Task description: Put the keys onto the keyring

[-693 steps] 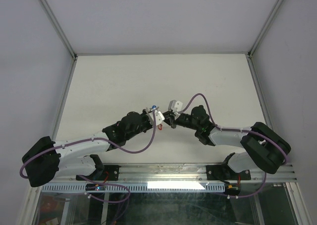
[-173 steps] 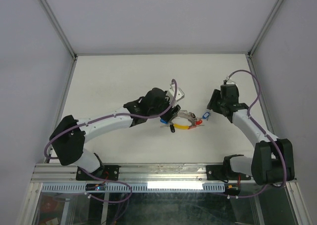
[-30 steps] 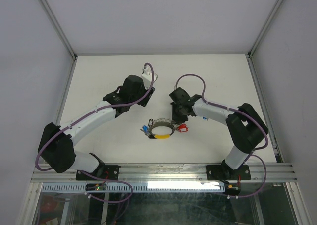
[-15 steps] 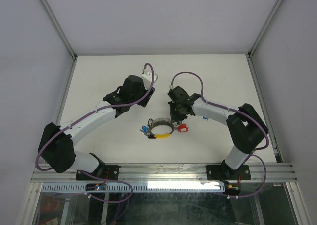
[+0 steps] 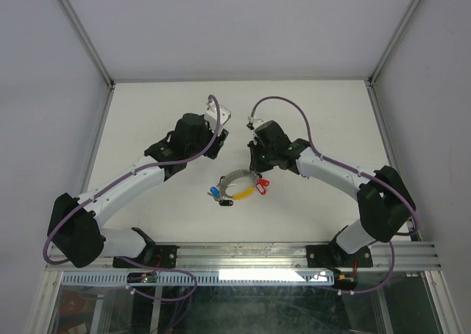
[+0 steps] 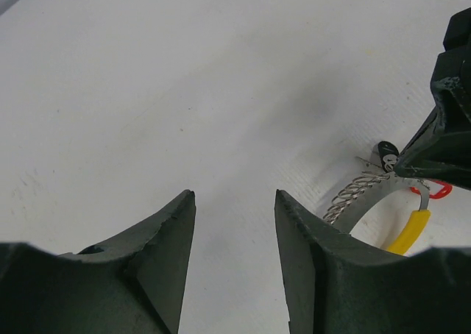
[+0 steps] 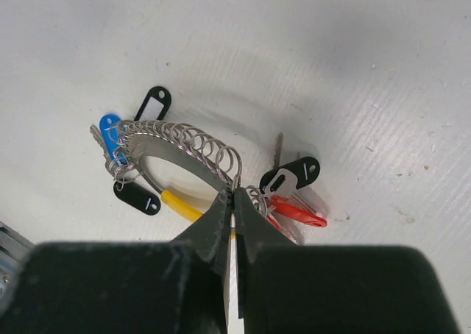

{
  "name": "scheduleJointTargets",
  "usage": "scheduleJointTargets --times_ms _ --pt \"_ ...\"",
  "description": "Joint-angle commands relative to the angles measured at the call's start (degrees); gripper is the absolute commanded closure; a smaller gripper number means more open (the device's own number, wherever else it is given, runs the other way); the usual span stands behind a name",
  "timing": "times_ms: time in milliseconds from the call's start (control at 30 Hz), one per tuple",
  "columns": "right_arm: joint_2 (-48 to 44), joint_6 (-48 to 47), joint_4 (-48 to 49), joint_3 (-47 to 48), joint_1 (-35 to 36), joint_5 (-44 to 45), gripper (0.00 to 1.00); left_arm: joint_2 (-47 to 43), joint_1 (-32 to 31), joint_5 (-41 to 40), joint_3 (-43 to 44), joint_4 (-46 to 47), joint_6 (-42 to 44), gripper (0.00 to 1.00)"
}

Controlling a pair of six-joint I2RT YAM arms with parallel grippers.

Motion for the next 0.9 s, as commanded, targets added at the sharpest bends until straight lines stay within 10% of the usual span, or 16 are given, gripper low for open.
scheduleJointTargets --times_ms 0,367,867 --pt "-7.5 -4.6 9.8 -2.7 0.3 -1.4 1.00 -5.1 0.3 1.3 -1.1 5.7 0.3 0.54" --pt "-22.0 -16.2 19.3 -10.5 0.3 -2.2 1.00 -21.7 0.5 7.7 -14.1 23.7 -0.7 0.35" --pt "-35.4 -32.9 28.5 -24.2 0.3 -17.1 1.00 -20.3 0.3 29.8 -24.3 43.8 -13.6 0.10"
